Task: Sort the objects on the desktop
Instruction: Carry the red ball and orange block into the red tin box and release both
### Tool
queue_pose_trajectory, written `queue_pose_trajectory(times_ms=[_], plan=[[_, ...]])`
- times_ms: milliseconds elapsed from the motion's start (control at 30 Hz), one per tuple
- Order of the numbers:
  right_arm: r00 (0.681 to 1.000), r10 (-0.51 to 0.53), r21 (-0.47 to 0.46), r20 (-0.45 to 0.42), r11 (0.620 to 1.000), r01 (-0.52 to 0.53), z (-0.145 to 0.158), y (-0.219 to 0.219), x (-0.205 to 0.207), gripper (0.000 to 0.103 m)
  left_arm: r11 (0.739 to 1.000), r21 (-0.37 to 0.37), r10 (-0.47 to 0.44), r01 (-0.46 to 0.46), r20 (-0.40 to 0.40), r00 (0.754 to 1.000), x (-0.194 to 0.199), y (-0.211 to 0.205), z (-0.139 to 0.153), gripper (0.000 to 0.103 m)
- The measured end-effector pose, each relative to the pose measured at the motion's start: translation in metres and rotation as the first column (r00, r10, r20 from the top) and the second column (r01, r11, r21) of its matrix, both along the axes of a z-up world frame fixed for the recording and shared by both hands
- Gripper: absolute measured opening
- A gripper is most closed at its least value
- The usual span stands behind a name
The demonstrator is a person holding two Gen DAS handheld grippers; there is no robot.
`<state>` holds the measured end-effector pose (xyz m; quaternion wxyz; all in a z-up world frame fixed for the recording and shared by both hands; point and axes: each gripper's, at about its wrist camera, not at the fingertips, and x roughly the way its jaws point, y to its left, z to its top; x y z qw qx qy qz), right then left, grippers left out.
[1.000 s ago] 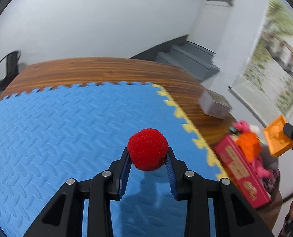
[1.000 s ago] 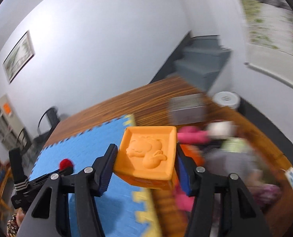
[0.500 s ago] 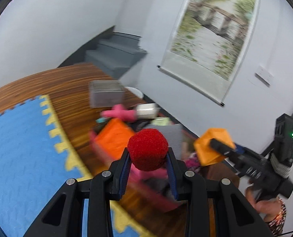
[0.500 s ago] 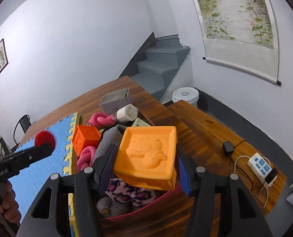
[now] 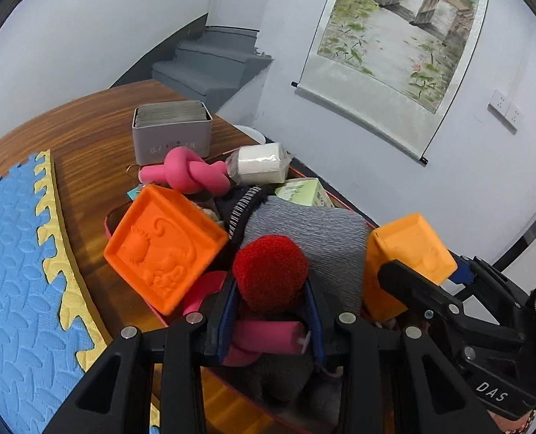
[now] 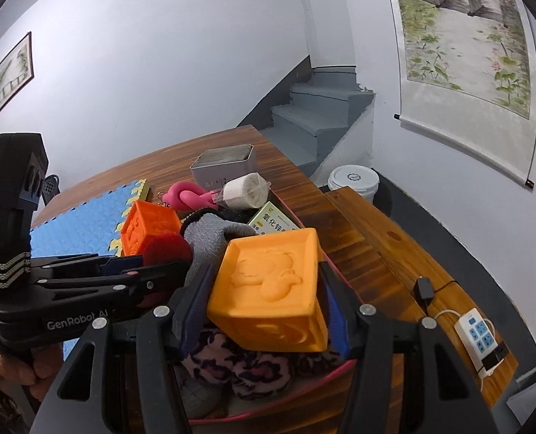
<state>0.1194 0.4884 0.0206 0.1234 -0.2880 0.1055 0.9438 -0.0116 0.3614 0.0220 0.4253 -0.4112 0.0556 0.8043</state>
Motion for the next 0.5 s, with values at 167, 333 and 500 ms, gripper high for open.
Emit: queue_pose_trajectory(times_ms=[167,333,500], plan=[[1.0,0.012,0.001,-0.028,1.0,-0.012,0.004,0.001,0.01,0.065,0.999,-0.015,0.03,-0.03,-0.002,1.0,0.0,-0.004,0.0,0.054],[0.997,0.02,-0.017,-0.072,1.0,-0.021,0.012,0.005,0.025,0.067,0.999,0.005,0.037,-0.037,0.025,0.999,0.002,-0.014,0.005,0.054],[0.995,-0.023,-0.032,-0.098,0.999,0.02,0.018,0.011,0.036,0.067,0.998,0.032,0.047,-0.047,-0.002,0.999,0.009,-0.023,0.018,0.054]])
